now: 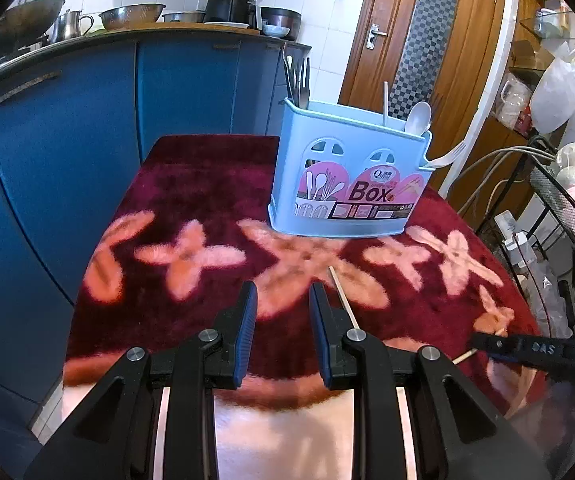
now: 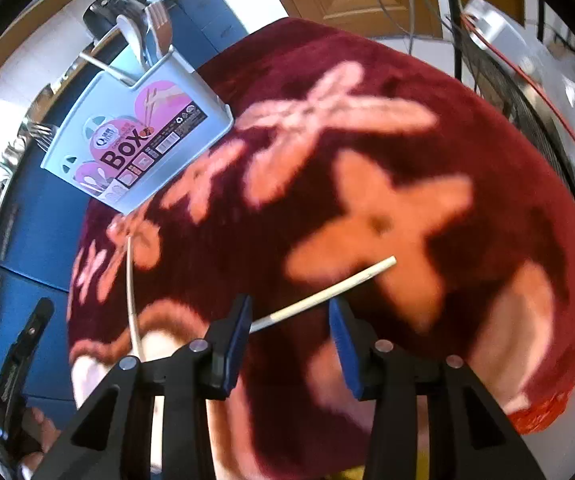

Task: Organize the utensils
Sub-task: 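Close the right tool on the white chopstick lying on the rug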

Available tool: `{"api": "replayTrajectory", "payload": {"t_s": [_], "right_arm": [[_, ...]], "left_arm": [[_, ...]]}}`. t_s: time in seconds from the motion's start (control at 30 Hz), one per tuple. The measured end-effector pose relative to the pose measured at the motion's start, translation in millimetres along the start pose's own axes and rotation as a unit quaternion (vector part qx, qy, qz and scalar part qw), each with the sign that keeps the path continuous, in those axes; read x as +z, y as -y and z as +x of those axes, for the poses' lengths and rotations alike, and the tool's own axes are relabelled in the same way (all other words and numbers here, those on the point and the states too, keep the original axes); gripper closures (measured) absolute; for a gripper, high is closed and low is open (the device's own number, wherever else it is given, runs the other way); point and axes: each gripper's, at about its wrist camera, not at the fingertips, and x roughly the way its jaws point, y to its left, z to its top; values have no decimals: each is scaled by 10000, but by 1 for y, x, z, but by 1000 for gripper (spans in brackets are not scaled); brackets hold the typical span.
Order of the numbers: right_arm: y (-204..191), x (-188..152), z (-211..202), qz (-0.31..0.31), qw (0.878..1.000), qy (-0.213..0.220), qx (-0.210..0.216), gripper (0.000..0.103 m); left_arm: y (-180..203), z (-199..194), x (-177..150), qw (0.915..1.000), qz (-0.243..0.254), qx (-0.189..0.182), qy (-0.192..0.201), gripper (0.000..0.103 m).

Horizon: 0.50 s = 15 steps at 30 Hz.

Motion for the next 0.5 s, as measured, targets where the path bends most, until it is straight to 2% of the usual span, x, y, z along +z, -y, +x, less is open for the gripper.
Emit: {"api": "replayTrajectory", "payload": {"t_s": [0.13,0.37,0.5], "right_arm": [[-17,10,8,-417,9988,124,-223,57],[-29,18,16,-949,9940,312,-444,78],[-32,23,20,-1138,9920,348,-426,82]], "left_arm": [[1,6,-1,10000,13,19,-77,77],[9,18,-2,9997,98,29,-241,77],[17,28,-1,9992,188,10,-342,77]]}}
